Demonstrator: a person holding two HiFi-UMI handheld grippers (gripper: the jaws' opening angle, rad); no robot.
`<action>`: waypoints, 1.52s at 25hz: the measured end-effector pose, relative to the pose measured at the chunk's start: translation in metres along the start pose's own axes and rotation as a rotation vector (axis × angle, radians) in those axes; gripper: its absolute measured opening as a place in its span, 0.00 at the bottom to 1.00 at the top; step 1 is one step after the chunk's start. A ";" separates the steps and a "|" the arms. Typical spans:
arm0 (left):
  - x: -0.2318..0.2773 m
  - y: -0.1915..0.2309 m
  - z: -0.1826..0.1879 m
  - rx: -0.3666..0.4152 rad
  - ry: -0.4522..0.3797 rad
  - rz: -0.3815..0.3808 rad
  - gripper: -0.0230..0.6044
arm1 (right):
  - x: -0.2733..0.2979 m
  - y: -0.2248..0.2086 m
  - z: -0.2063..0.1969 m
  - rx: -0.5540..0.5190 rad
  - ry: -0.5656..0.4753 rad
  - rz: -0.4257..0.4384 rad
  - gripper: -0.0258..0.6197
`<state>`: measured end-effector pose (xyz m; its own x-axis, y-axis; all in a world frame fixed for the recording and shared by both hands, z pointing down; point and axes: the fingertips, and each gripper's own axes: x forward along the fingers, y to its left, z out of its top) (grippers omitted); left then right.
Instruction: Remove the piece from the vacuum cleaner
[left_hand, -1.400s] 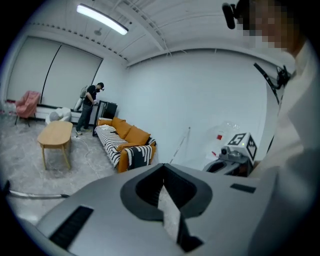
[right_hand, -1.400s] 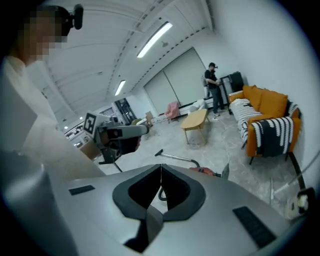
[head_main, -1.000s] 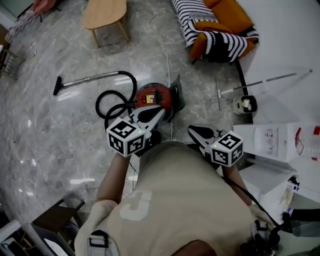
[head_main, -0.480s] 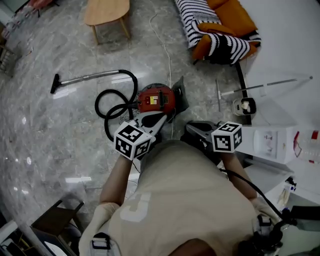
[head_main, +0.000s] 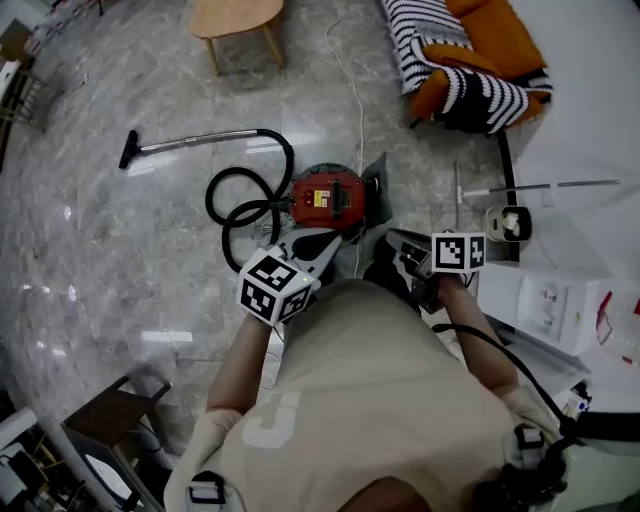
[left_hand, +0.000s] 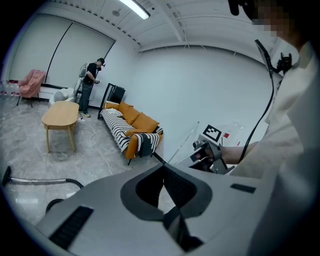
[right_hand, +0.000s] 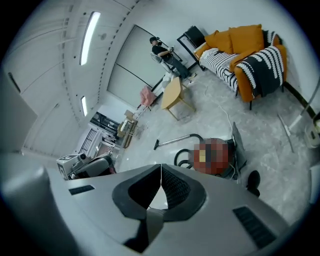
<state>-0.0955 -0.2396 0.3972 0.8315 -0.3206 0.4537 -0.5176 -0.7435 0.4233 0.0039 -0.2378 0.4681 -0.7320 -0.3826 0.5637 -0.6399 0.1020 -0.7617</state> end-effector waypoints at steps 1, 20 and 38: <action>0.006 0.001 0.000 -0.006 0.011 0.008 0.04 | 0.001 -0.009 0.004 0.011 0.007 0.002 0.04; 0.142 0.009 -0.038 -0.142 0.265 0.086 0.04 | 0.072 -0.217 0.054 0.065 0.164 -0.027 0.05; 0.216 0.052 -0.160 -0.302 0.311 0.085 0.04 | 0.169 -0.341 0.027 -0.332 0.243 -0.213 0.05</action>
<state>0.0251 -0.2540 0.6427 0.7072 -0.1462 0.6917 -0.6555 -0.5023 0.5640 0.1052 -0.3622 0.8142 -0.5842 -0.2046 0.7854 -0.7933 0.3483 -0.4994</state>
